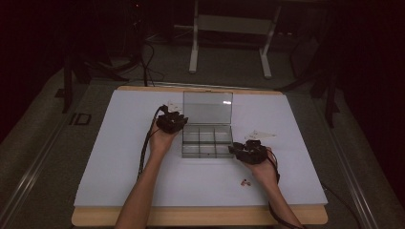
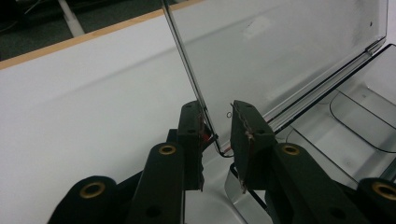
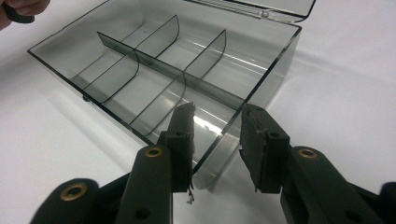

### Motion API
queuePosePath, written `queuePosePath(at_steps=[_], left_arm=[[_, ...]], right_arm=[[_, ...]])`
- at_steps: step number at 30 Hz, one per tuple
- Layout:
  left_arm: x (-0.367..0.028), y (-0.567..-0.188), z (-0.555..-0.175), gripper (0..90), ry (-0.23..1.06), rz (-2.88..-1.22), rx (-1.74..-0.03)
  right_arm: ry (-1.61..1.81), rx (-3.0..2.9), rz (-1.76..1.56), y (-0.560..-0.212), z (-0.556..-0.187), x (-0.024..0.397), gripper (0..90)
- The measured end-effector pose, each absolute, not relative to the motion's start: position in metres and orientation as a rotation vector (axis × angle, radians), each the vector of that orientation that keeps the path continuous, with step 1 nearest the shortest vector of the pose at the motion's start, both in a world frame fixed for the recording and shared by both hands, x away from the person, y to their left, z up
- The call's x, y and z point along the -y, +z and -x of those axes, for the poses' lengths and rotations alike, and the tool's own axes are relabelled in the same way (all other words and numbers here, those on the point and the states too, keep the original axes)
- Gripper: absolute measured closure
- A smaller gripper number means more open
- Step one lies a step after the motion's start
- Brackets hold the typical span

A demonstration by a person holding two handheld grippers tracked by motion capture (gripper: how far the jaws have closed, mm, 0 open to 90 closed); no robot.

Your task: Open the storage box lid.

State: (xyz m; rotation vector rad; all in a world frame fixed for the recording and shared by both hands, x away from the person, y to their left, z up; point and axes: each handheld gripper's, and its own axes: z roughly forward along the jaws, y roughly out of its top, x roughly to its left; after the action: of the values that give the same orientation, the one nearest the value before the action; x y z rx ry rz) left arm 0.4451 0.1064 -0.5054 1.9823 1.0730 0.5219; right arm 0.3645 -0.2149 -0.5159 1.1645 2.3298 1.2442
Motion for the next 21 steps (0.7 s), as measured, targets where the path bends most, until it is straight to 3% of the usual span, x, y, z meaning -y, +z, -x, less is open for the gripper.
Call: queuePosePath(at_steps=[21], left_arm=[[-0.1081, -0.507, -0.4484, 72.0, 0.495, -2.001, -1.087]], right_arm=[[1.224, -2.319, -1.179, -0.5169, -0.3637, 0.2142, 68.4]])
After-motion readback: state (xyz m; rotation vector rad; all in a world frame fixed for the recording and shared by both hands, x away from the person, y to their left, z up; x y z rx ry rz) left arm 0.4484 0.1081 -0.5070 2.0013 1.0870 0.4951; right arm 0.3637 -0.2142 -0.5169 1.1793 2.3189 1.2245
